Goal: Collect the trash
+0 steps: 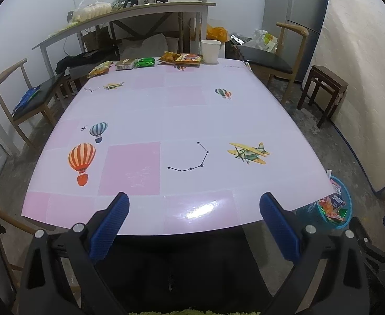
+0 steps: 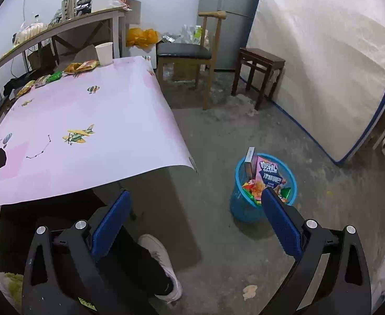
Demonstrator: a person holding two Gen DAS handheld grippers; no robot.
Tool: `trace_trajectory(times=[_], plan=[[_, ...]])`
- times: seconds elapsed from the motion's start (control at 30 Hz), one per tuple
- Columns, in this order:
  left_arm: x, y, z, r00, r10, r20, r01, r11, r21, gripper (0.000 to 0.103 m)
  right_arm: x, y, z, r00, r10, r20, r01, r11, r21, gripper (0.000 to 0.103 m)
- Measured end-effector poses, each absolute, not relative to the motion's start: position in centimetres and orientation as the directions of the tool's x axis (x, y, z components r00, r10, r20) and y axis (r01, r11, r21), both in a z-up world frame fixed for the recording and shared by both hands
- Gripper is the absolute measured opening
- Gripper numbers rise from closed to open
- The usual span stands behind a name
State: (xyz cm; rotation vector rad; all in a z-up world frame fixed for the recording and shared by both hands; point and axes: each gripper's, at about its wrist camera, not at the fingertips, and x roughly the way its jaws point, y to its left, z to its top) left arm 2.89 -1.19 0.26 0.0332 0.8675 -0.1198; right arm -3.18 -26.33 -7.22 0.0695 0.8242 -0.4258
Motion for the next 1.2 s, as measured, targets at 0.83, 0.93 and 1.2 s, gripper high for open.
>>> trace_trajectory(times=[0.83,0.93,1.2], plan=[[2.4,-3.3,0.6,0.622,-0.150,-0.768,0.177,0.983,-0.048,0.098,-4.0,-26.8,-6.3,0.586,-0.396,-0.707,0.423,0.894,-0.149,0.095],[2.5,-3.4,0.5,0.615,-0.151,-0.774,0.182,0.982,-0.047,0.098,-4.0,-26.8,-6.3,0.587,-0.396,-0.706,0.423,0.894,-0.149,0.095],[2.8,-3.3,0.3,0.605,-0.143,-0.784,0.174,0.984,-0.046,0.098,-4.0,-26.6,-6.2,0.587,-0.390,-0.709,0.423,0.895,-0.142,0.095]])
